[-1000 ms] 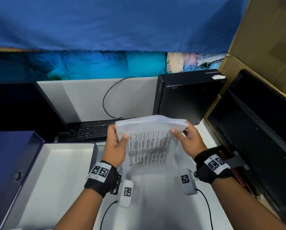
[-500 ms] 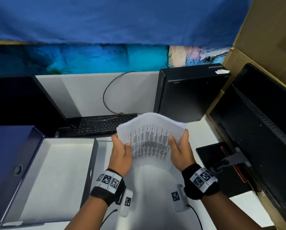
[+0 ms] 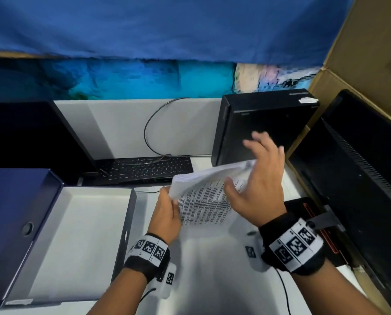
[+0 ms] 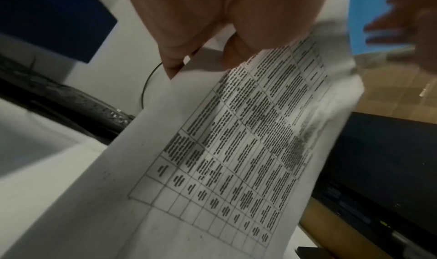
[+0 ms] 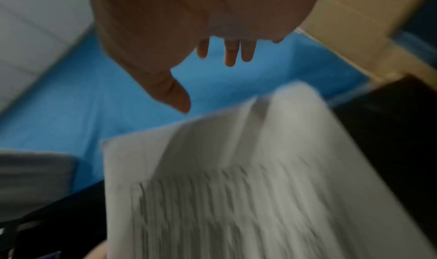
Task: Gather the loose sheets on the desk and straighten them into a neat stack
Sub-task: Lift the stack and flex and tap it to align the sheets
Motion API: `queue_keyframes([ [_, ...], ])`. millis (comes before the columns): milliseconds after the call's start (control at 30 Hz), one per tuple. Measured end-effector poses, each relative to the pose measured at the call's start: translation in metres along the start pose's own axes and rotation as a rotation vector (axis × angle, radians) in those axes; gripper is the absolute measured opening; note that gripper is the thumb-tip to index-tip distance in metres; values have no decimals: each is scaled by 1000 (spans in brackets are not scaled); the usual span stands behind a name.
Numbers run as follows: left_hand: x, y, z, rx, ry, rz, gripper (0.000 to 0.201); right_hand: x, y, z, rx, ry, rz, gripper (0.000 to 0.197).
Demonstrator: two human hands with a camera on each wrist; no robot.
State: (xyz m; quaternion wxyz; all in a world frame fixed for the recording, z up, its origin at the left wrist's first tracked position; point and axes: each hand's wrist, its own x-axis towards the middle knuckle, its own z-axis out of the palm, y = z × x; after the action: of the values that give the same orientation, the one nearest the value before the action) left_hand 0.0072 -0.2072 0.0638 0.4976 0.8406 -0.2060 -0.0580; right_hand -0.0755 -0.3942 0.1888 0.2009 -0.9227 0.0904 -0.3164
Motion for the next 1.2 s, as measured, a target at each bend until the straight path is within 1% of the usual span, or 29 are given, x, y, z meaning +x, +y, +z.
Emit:
queue_keyframes([
  [33, 3, 2, -1, 26, -18, 35, 25, 12, -8, -5, -141, -89, -66, 71],
  [67, 5, 5, -2, 50, -31, 76, 28, 22, -14, -8, -247, -210, -107, 72],
  [100, 8, 10, -4, 70, -44, 112, 30, 29, -15, -8, -301, -349, -124, 68],
  [133, 11, 15, -5, 85, -54, 139, 31, 33, -12, -6, -305, -473, -126, 57],
  [167, 13, 20, -7, 97, -59, 158, 31, 34, -7, -2, -283, -549, -123, 42],
  [200, 16, 24, -8, 106, -59, 177, 31, 33, -1, 0, -253, -581, -111, 27],
  [233, 18, 27, -10, 116, -48, 199, 28, 31, 5, 2, -224, -570, -94, 15],
  [267, 20, 27, -12, 137, -24, 219, 24, 27, 14, 3, -198, -530, -74, 8],
  [300, 22, 28, -14, 155, 17, 232, 21, 23, 24, 3, -159, -484, -47, 7],
  [333, 24, 24, -17, 174, 74, 229, 22, 17, 36, 3, -105, -440, -3, 10],
  [367, 26, 19, -20, 191, 145, 209, 31, 11, 48, 1, -34, -409, 68, 13],
  [433, 29, 5, -25, 211, 285, 122, 53, -2, 74, -5, 175, -350, 281, 12],
  [467, 30, -2, -28, 145, 321, 39, 64, -8, 86, -10, 288, -327, 379, 11],
  [500, 32, -5, -29, 10, 313, -74, 72, -15, 94, -15, 378, -313, 450, 15],
  [533, 34, -8, -30, -158, 273, -190, 79, -21, 99, -20, 451, -306, 487, 19],
  [567, 37, -11, -29, -344, 224, -278, 81, -27, 102, -22, 511, -297, 512, 22],
  [600, 40, -12, -29, -539, 177, -348, 77, -32, 104, -23, 566, -274, 536, 24],
  [633, 44, -13, -29, -696, 124, -394, 69, -36, 106, -22, 628, -240, 563, 26],
  [666, 46, -14, -29, -767, 78, -396, 60, -41, 109, -20, 679, -205, 593, 27],
  [700, 46, -12, -29, -750, 56, -370, 50, -46, 112, -16, 704, -174, 624, 28],
  [766, 41, -6, -26, -577, 83, -305, 31, -59, 120, -4, 711, -148, 711, 26],
  [800, 37, -5, -24, -494, 100, -277, 27, -69, 123, 4, 716, -144, 754, 25],
  [866, 27, -9, -14, -418, 104, -251, 32, -88, 124, 24, 707, -147, 801, 32],
  [933, 17, -18, -3, -366, 95, -269, 34, -104, 123, 42, 671, -148, 832, 37],
  [1000, 9, -21, 6, -308, 80, -286, 29, -109, 119, 53, 640, -123, 864, 33],
  [1066, 7, -17, 8, -283, 73, -270, 27, -105, 116, 56, 604, -71, 844, 27],
  [1133, 8, -15, 6, -293, 106, -258, 26, -97, 113, 50, 605, -26, 815, 23],
  [1200, 8, -21, 2, -296, 115, -284, 24, -94, 113, 46, 617, -30, 807, 24],
])
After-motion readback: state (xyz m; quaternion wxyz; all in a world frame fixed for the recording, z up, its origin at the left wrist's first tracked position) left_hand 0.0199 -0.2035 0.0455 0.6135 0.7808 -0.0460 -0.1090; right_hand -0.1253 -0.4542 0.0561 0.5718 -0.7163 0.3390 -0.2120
